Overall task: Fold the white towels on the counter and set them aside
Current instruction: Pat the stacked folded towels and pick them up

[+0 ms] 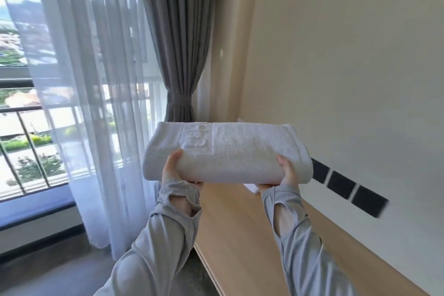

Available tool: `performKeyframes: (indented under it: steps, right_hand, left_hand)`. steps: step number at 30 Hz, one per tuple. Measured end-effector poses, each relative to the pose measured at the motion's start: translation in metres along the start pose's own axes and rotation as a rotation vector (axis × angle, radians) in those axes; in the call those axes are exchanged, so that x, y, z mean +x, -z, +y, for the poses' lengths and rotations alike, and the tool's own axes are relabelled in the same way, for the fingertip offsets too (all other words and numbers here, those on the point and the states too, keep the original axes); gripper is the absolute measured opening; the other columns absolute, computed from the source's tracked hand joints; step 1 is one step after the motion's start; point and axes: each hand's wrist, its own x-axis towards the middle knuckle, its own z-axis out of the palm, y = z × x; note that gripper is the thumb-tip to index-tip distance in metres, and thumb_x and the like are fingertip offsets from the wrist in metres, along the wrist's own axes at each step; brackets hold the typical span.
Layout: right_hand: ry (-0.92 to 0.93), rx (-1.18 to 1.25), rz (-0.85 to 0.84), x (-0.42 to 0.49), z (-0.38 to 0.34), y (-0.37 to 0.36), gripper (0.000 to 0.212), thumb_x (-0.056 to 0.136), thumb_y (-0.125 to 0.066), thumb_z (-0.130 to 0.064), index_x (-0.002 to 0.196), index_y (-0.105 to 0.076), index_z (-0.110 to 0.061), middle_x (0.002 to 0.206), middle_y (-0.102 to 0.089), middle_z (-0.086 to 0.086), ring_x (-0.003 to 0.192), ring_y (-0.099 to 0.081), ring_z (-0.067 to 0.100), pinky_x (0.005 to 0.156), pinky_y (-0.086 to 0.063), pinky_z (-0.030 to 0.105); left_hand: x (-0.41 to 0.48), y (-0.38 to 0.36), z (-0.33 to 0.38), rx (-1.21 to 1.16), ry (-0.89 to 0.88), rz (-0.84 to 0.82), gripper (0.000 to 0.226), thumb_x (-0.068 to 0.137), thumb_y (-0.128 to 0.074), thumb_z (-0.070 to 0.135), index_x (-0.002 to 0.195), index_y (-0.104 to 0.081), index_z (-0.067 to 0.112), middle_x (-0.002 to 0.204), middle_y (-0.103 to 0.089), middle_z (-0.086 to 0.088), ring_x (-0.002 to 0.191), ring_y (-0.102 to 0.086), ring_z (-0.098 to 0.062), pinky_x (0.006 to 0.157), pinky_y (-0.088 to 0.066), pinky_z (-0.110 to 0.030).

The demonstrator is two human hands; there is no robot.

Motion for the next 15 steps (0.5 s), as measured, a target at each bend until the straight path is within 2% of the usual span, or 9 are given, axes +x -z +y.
performKeyframes:
  steps: [3,7,11,15]
  right_hand:
    - [-0.008,0.019,-0.021,0.030,0.023,-0.025,0.030,0.077,-0.068,-0.018,0.106,-0.061,-0.018,0.112,-0.063,0.009,0.105,-0.061,0.031,0.092,-0.048,0.054]
    - [-0.047,0.044,-0.036,0.087,0.050,-0.051,0.030,0.076,-0.070,-0.020,0.105,-0.062,-0.018,0.108,-0.065,0.008,0.101,-0.062,0.030,0.089,-0.050,0.053]
    - [-0.027,0.112,-0.017,0.153,0.072,-0.073,0.017,0.072,-0.073,-0.018,0.087,-0.068,-0.022,0.091,-0.070,0.005,0.088,-0.067,0.027,0.076,-0.055,0.049]
    - [0.021,0.208,0.067,0.203,0.085,-0.089,0.016,0.069,-0.075,-0.013,0.071,-0.067,-0.026,0.065,-0.073,0.004,0.058,-0.071,0.023,0.052,-0.055,0.045]
  left_hand:
    - [0.035,-0.006,0.021,0.000,-0.016,0.008,0.061,0.070,-0.076,0.025,0.123,-0.049,0.013,0.116,-0.061,-0.010,0.099,-0.063,-0.029,0.083,-0.053,-0.045]
    - [0.096,-0.025,0.041,0.002,-0.014,0.002,0.058,0.069,-0.076,0.026,0.118,-0.049,0.012,0.114,-0.060,-0.009,0.098,-0.062,-0.028,0.080,-0.053,-0.044]
    - [0.168,-0.050,0.049,0.027,-0.013,-0.011,0.056,0.070,-0.076,0.024,0.119,-0.051,0.012,0.117,-0.061,-0.010,0.102,-0.062,-0.030,0.089,-0.051,-0.048]
    - [0.237,-0.070,0.050,0.075,0.009,-0.003,0.068,0.065,-0.078,0.026,0.124,-0.047,0.013,0.121,-0.056,-0.014,0.108,-0.056,-0.037,0.093,-0.046,-0.058]
